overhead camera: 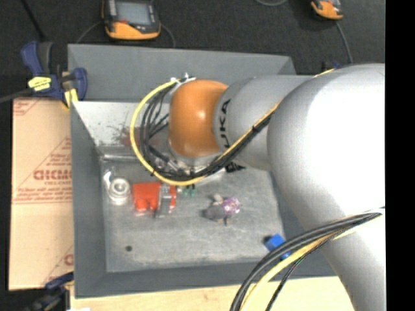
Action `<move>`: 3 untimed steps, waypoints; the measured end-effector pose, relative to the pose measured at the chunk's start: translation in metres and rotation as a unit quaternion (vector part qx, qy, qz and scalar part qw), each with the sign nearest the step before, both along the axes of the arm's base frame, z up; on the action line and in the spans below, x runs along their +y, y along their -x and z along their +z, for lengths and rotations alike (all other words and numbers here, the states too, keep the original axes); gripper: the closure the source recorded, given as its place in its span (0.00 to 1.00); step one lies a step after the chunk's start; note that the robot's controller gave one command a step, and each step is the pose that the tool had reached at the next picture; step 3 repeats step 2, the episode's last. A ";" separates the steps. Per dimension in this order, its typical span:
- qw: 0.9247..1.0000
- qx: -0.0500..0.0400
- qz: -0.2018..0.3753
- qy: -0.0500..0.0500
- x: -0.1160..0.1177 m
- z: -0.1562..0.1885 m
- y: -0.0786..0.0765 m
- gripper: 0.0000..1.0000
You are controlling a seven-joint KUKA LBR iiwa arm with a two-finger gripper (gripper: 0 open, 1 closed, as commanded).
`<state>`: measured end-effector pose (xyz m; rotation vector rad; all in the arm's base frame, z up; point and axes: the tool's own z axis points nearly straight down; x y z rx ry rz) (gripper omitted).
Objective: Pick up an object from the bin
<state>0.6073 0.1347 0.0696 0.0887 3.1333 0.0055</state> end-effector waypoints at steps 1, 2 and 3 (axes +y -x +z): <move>1.000 0.000 -0.001 0.000 0.000 0.000 0.000 1.00; 1.000 -0.002 -0.001 0.000 0.000 0.089 -0.004 1.00; 1.000 -0.002 -0.001 0.000 0.000 0.089 -0.004 1.00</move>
Offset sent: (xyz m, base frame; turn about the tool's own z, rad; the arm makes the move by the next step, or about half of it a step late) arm 0.0000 0.0000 0.0000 0.0000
